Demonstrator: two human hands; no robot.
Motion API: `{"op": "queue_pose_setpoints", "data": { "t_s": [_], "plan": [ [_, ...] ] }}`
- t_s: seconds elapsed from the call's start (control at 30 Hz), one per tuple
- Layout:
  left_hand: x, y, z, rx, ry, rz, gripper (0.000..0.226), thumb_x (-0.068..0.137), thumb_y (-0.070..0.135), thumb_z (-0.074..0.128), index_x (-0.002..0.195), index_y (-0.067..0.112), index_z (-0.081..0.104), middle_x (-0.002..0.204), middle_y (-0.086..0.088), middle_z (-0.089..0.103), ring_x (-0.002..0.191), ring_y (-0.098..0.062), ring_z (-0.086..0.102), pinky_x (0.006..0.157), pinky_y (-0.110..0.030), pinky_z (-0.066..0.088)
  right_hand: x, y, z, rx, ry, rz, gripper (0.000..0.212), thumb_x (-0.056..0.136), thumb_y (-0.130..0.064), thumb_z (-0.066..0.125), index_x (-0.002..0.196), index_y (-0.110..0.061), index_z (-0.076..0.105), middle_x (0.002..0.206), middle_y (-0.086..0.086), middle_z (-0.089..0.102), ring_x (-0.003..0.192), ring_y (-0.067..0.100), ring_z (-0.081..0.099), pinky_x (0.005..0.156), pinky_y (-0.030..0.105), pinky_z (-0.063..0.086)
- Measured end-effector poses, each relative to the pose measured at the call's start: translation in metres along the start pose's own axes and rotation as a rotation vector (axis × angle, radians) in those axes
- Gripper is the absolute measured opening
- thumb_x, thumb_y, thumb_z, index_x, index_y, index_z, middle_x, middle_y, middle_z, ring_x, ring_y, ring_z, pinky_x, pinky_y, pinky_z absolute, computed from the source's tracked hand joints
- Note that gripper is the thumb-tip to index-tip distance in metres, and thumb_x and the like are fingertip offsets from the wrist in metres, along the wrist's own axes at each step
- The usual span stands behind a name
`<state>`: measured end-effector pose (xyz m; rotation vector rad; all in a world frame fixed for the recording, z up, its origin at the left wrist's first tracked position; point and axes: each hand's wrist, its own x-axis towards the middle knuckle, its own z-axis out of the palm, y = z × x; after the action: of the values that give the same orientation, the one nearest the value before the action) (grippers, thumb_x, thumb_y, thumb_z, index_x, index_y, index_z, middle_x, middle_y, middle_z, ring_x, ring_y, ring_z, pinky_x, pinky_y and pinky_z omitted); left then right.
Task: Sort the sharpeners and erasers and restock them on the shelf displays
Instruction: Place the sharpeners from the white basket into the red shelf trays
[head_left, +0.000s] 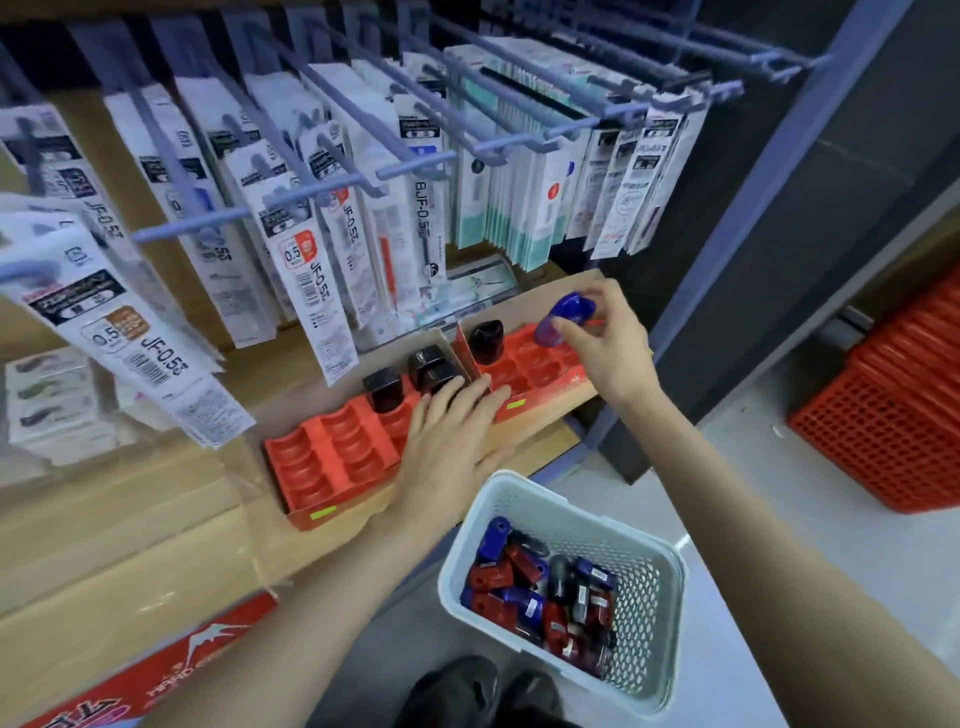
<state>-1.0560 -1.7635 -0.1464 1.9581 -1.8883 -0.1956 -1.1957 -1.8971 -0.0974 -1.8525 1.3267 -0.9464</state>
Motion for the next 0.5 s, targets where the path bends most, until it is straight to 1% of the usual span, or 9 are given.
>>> {"op": "queue_pose_setpoints", "data": {
  "t_s": [0.03,0.07,0.1,0.13,0.23,0.33,0.4,0.5],
  "plan": [
    [-0.001,-0.002,0.006,0.101,-0.005,0.029,0.062,0.087,0.045,0.058,0.143,0.027,0.038,0.150,0.003,0.034,0.141,-0.024,0.023,0.114,-0.044,0.013,0.008,0.004,0.003,-0.041,-0.026,-0.011,0.028,0.088,-0.018,0.064,0.112,-0.016,0.050,0.102,-0.005,0.058,0.090,0.010,0.058,0.080,0.024,0.046],
    [-0.003,-0.003,0.010,0.180,-0.009,0.044,0.063,0.083,0.046,0.063,0.139,0.025,0.044,0.147,-0.001,0.041,0.140,-0.029,0.028,0.111,-0.050,0.018,0.016,0.007,0.008,-0.076,-0.062,-0.035,0.030,0.088,-0.016,0.064,0.114,-0.015,0.051,0.104,-0.003,0.059,0.094,0.014,0.058,0.084,0.027,0.047],
    [-0.004,-0.004,0.016,0.244,-0.016,0.050,0.065,0.079,0.046,0.067,0.136,0.024,0.049,0.144,-0.004,0.046,0.138,-0.032,0.030,0.108,-0.054,0.021,0.022,0.009,0.014,-0.115,-0.105,-0.070,0.031,0.088,-0.014,0.064,0.116,-0.013,0.051,0.106,-0.001,0.059,0.097,0.016,0.058,0.086,0.029,0.046],
    [-0.004,-0.006,0.022,0.296,-0.014,0.056,0.068,0.075,0.046,0.071,0.135,0.023,0.051,0.142,-0.005,0.047,0.138,-0.033,0.029,0.106,-0.056,0.022,0.027,0.010,0.021,-0.158,-0.147,-0.105,0.033,0.088,-0.013,0.063,0.118,-0.012,0.051,0.109,0.003,0.060,0.100,0.018,0.057,0.088,0.030,0.045],
    [-0.004,-0.010,0.030,0.367,0.025,0.067,0.074,0.067,0.043,0.078,0.133,0.021,0.053,0.140,-0.006,0.049,0.135,-0.032,0.023,0.103,-0.060,0.026,0.041,0.017,0.036,-0.290,-0.239,-0.172,0.035,0.088,-0.012,0.062,0.121,-0.012,0.050,0.114,0.014,0.058,0.105,0.026,0.055,0.088,0.029,0.040],
    [-0.003,-0.009,0.031,0.374,0.041,0.027,0.085,0.068,0.039,0.077,0.141,0.020,0.039,0.137,-0.006,0.052,0.135,-0.031,0.024,0.102,-0.060,0.031,0.047,0.027,0.038,-0.378,-0.268,-0.181,0.033,0.088,-0.014,0.062,0.119,-0.014,0.051,0.113,0.012,0.056,0.104,0.026,0.053,0.081,0.024,0.036],
    [-0.002,-0.008,0.032,0.378,0.024,0.002,0.089,0.066,0.033,0.079,0.143,0.020,0.037,0.137,-0.005,0.051,0.135,-0.031,0.023,0.103,-0.060,0.031,0.047,0.032,0.037,-0.412,-0.255,-0.184,0.030,0.089,-0.015,0.062,0.118,-0.012,0.053,0.113,0.012,0.056,0.104,0.025,0.054,0.081,0.025,0.038],
    [-0.002,-0.006,0.033,0.394,-0.001,-0.020,0.088,0.065,0.027,0.081,0.142,0.021,0.039,0.140,-0.005,0.048,0.137,-0.031,0.020,0.105,-0.059,0.028,0.044,0.036,0.038,-0.503,-0.268,-0.242,0.036,0.093,-0.011,0.054,0.129,-0.011,0.053,0.122,0.014,0.056,0.110,0.029,0.055,0.090,0.033,0.042]
  ]
}}
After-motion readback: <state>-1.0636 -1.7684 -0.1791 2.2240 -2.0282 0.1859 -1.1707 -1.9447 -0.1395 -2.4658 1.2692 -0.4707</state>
